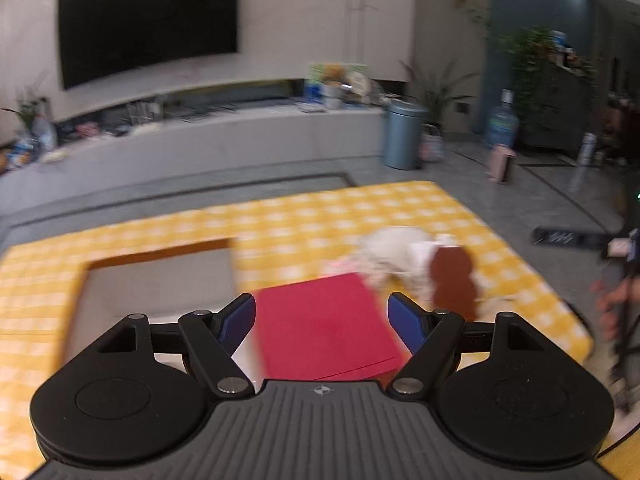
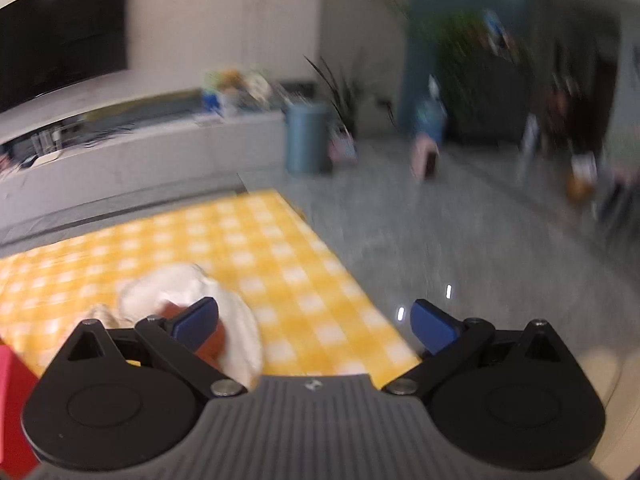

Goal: Organize soft objects
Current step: 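Move the left tool to the brown sponge bear while the right tool moves to the mesh bag, then grasp the brown sponge bear with the left tool and lift it, then grasp the white mesh bag with the right tool and lift it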

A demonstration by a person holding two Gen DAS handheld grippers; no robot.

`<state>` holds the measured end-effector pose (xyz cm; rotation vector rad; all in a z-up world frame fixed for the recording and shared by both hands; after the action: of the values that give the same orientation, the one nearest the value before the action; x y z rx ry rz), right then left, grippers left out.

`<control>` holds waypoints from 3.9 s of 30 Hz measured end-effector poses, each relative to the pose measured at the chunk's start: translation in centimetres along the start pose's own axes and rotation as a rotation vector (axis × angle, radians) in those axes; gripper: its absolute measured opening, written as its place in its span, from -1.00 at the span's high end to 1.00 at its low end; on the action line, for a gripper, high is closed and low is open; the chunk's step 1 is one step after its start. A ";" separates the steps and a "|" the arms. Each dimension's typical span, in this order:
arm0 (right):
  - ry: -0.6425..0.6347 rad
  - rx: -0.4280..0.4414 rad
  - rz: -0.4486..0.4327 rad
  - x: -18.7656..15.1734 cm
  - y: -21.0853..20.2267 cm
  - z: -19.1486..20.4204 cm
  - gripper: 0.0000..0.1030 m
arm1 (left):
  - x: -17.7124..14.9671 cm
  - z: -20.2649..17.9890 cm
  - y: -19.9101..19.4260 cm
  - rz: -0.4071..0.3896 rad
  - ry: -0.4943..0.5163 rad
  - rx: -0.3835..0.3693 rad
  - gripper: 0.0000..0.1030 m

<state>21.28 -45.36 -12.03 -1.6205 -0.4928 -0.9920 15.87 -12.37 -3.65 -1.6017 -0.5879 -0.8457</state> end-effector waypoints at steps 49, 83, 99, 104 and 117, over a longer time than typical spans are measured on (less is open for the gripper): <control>-0.325 0.152 0.415 -11.5 7.1 0.6 -0.95 | -4.5 -14.3 25.7 0.346 0.017 -0.011 -0.71; -0.394 0.162 0.409 -11.6 7.3 1.5 -0.95 | -9.2 -11.9 16.3 0.355 0.265 -0.082 -0.65; -0.396 0.172 0.401 -11.5 7.0 1.7 -0.95 | 1.1 -12.2 7.4 0.099 0.128 -0.199 -0.66; -0.401 0.179 0.411 -11.7 7.3 1.9 -0.95 | -1.8 -13.1 9.3 0.189 0.170 -0.191 -0.65; -0.493 0.272 0.400 -12.2 6.9 4.1 -0.95 | -4.1 -12.8 11.4 0.313 0.230 -0.153 -0.65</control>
<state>21.05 -41.35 -26.06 -1.6243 -0.5738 -0.2111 19.46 -26.84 -12.99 -1.6510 -0.1067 -0.8375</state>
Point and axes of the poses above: each gripper's, at about its wrist camera, not at the fingertips, and y roughly the way its jaws point, z to its left, x to its top, the point moved 8 cm from there along y, roughly the way its jaws point, and after that the axes turned 2 degrees about -x, right-handed, at the moved point
